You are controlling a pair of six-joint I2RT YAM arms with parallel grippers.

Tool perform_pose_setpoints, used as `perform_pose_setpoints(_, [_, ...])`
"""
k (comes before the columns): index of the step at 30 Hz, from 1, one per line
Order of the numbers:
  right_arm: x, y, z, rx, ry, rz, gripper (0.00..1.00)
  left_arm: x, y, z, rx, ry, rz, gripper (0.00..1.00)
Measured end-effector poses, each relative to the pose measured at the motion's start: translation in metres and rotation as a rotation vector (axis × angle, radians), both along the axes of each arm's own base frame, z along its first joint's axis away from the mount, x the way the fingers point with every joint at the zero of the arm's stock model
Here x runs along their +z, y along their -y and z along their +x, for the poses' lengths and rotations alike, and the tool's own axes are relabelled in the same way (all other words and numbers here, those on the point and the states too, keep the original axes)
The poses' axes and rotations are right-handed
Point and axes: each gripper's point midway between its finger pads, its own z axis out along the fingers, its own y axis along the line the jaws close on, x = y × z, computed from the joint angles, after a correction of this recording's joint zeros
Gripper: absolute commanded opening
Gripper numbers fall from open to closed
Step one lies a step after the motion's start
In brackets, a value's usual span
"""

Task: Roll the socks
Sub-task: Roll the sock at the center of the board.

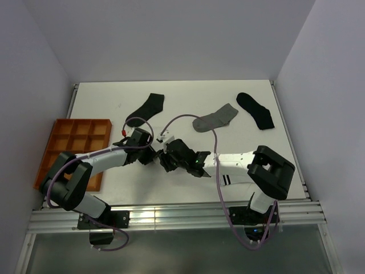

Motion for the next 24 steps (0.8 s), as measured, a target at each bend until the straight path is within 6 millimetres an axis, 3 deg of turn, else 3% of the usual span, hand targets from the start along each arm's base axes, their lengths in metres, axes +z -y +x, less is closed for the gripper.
perform_pose_setpoints(5, [-0.001, -0.012, -0.006, 0.029, 0.068, -0.032, 0.48, 0.000, 0.000, 0.000, -0.004, -0.003, 0.004, 0.37])
perform_pose_setpoints(11, [-0.018, -0.025, -0.005, 0.045, 0.105, -0.100, 0.48, -0.001, 0.000, 0.000, -0.005, -0.005, 0.004, 0.37])
perform_pose_setpoints(24, [-0.036, -0.021, 0.012, -0.036, 0.169, -0.193, 0.44, -0.002, 0.000, 0.001, -0.002, -0.014, -0.005, 0.37])
